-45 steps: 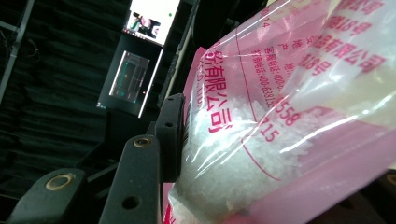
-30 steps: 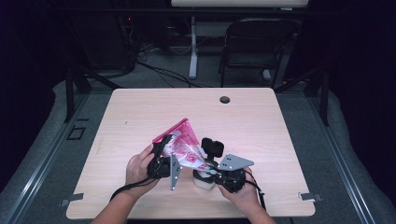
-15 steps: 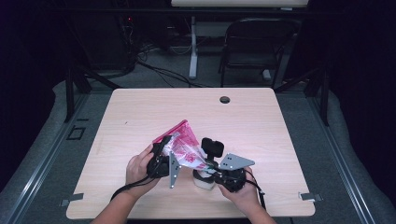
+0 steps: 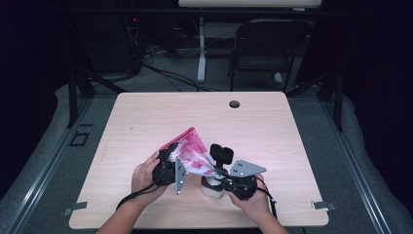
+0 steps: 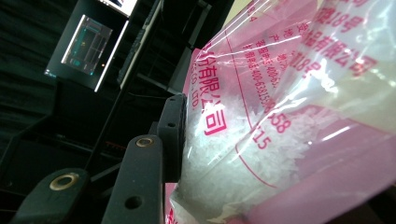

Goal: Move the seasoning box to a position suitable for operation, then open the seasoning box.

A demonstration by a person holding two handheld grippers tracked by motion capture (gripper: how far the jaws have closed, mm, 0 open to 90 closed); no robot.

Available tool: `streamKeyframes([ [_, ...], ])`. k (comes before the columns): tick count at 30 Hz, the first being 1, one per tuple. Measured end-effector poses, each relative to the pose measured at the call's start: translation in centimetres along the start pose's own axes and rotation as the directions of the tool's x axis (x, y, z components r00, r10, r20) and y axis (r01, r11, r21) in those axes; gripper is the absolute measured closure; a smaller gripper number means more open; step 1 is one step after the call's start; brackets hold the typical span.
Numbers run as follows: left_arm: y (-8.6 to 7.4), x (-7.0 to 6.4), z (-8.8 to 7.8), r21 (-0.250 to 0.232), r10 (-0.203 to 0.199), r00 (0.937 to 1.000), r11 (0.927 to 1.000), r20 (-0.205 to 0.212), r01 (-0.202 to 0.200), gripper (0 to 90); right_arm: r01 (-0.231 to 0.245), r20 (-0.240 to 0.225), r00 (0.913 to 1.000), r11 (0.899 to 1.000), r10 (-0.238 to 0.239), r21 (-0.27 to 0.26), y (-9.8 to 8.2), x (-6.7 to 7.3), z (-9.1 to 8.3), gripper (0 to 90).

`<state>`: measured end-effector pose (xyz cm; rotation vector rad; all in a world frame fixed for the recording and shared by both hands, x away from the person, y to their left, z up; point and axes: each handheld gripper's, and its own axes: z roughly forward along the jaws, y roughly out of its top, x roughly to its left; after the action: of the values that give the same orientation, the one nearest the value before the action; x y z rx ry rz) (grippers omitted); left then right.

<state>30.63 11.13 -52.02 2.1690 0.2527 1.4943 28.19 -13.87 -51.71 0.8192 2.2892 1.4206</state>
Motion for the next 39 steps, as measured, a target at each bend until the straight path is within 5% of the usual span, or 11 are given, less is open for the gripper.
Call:
streamKeyframes([
  [14,-0.34,0.00,0.36,0.012,-0.060,0.9966,0.9982,0.057,0.059,65.7,-0.025,0.006,0.9997,0.999,0.026,-0.043,0.29,-0.31,-0.48,88.7],
  [27,-0.39,-0.02,0.39,0.019,-0.072,0.9948,0.9973,0.072,0.071,66.0,-0.033,0.010,0.9994,0.998,0.033,-0.058,0.35,-0.37,-0.66,88.4],
  [39,-0.35,0.42,0.04,0.052,-0.164,0.9798,0.9859,0.114,0.159,66.5,-0.047,0.004,0.9989,0.995,0.047,-0.084,0.76,-0.34,-0.74,88.3],
])
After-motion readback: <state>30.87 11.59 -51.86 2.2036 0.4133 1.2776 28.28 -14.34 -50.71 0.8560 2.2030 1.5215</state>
